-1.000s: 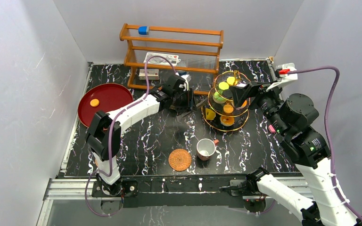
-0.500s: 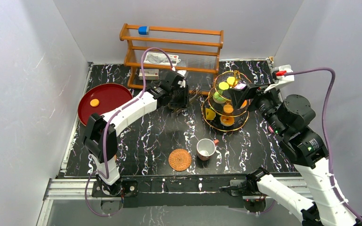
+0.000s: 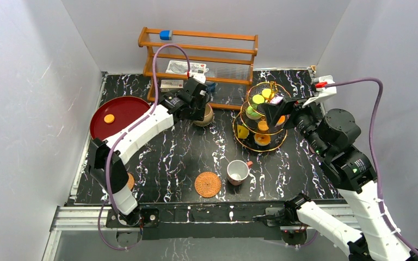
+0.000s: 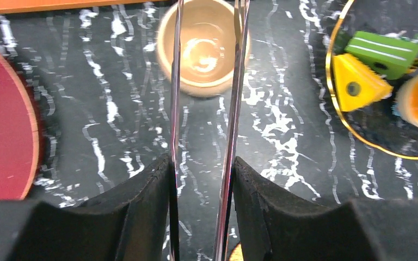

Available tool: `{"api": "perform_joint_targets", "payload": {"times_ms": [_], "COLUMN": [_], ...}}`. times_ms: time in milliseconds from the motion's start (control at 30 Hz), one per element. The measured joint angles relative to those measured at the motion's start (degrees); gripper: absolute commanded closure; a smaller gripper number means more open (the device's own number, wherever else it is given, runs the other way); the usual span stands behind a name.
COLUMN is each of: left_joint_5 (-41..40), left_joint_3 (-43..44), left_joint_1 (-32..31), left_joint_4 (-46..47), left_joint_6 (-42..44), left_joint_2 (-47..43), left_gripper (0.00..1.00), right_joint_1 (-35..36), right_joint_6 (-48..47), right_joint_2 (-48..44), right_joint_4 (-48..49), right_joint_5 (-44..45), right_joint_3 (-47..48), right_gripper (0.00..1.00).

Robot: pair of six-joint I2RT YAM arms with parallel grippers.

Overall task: Serve the afternoon tea
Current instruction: Pick up the desert from the tray.

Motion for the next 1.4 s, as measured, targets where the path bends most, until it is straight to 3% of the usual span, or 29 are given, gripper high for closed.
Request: {"api": "perform_joint_targets", "payload": {"times_ms": [300, 533, 800, 1133, 1400], "left_joint_5": [-10.9, -12.0, -8.8, -3.2, 1.3], "left_joint_3": [-0.3, -6.2, -13.7, -20.2, -21.0], "left_joint_1": [3.4, 9.6, 22.5, 42.2, 52.1], "left_joint_4": [-5.2, -7.1, -6.1, -2.7, -0.3], "left_joint_6": [2.0, 1.7, 1.5, 1.8, 3.2], "left_joint_2": [-3.7, -8.2, -14.9, -15.3, -15.0], "left_gripper": [0.59, 0.6, 0.62, 0.61, 0.59], "right_joint_1": [0.0, 0.0, 0.0, 0.0, 0.0], "right_joint_6": [0.0, 0.0, 0.6, 0.6, 0.2], "right_joint_2": [-0.3, -0.5, -1.2, -1.2, -2.0], "right_joint_4": [0.7, 1.2, 1.7, 3.2, 5.6], "right_joint_5": [0.0, -0.2, -1.2, -3.2, -4.9], "right_joint_3": [-0.4, -1.1, -3.6, -4.6, -6.7], "right_gripper": [0.01, 0.01, 0.01, 0.01, 0.02]}}
